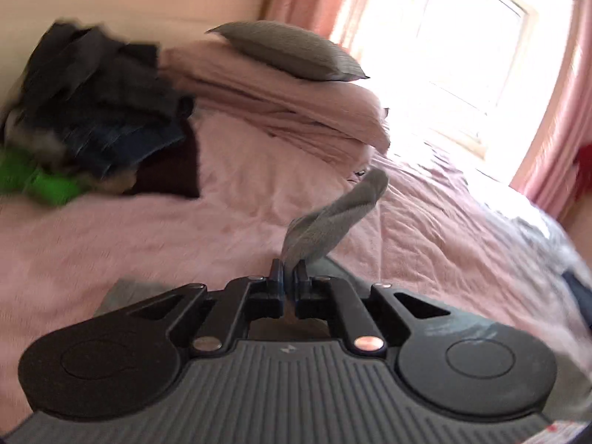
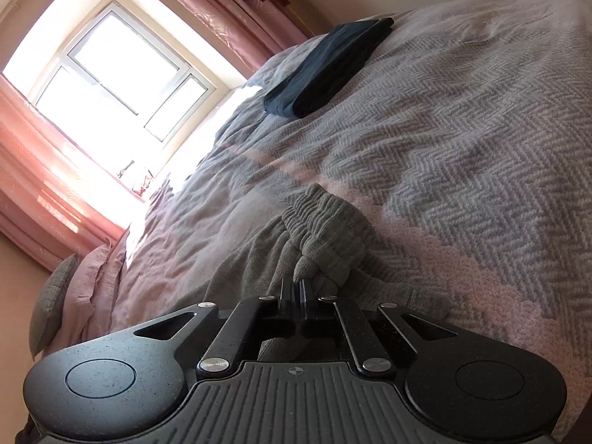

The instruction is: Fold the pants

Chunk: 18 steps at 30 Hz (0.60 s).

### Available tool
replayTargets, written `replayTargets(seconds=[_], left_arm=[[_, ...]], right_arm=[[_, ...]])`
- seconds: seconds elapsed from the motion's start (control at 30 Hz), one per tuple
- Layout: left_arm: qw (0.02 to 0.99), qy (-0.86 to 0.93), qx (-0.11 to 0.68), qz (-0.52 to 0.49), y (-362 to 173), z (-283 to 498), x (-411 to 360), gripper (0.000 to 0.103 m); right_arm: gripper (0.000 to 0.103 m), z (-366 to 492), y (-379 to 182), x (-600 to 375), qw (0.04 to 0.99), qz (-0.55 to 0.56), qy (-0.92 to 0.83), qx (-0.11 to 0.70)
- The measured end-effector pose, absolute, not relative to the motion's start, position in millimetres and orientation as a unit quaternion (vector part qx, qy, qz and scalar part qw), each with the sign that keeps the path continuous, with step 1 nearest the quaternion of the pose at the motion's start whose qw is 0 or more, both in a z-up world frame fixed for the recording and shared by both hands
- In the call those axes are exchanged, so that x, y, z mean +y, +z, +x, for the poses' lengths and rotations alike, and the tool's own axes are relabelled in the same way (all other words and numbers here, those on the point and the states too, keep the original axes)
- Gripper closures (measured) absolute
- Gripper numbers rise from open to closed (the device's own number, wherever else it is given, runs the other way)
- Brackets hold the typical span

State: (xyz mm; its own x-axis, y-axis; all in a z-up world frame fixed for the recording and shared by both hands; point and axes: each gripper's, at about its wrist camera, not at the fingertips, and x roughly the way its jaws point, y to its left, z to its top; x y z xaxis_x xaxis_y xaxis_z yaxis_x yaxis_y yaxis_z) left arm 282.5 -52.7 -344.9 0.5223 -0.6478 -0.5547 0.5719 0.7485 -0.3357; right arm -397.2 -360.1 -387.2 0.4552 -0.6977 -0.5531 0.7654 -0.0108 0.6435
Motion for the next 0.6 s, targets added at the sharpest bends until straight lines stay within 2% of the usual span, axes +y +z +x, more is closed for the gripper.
replayTargets(seconds=[0.07, 0.1, 0.13, 0.2, 0.27, 0.33, 0.4, 0.6], left_arm=[[0.850, -0.323, 0.403, -0.104, -376.9, 290.0, -20.1, 0.099], [0.842, -0.301, 0.429, -0.126, -393.6, 292.4, -8.6, 0.099], [0.831, -0.294, 0.447, -0.151, -406.5, 294.0, 1.0, 0.099], [0.809, -0.310, 0.457, -0.200, -419.5, 295.3, 15.6, 0.097], [0.812, -0.316, 0.442, -0.210, -417.5, 294.9, 18.2, 0.096], [0.815, -0.322, 0.437, -0.205, -414.4, 297.6, 13.4, 0.090], [0.809, -0.324, 0.442, -0.211, -415.5, 302.3, 5.9, 0.088], [0.812, -0.325, 0.443, -0.197, -415.8, 305.3, -12.7, 0.088]], right_arm=[[0.101, -399.7, -387.4, -355.3, 0.691, 0.500, -0.521, 0.027], [0.095, -400.1, -388.0, -353.6, 0.687, 0.510, -0.517, 0.027], [0.073, -399.4, -388.4, -351.5, 0.686, 0.514, -0.514, 0.029], [0.044, -395.9, -385.5, -344.3, 0.694, 0.508, -0.510, 0.029], [0.044, -391.7, -381.1, -339.9, 0.710, 0.493, -0.502, 0.037], [0.044, -391.3, -379.3, -339.3, 0.710, 0.491, -0.503, 0.039], [0.044, -396.1, -381.5, -341.4, 0.709, 0.501, -0.496, 0.021], [0.044, -403.6, -396.2, -357.6, 0.693, 0.524, -0.496, 0.011]])
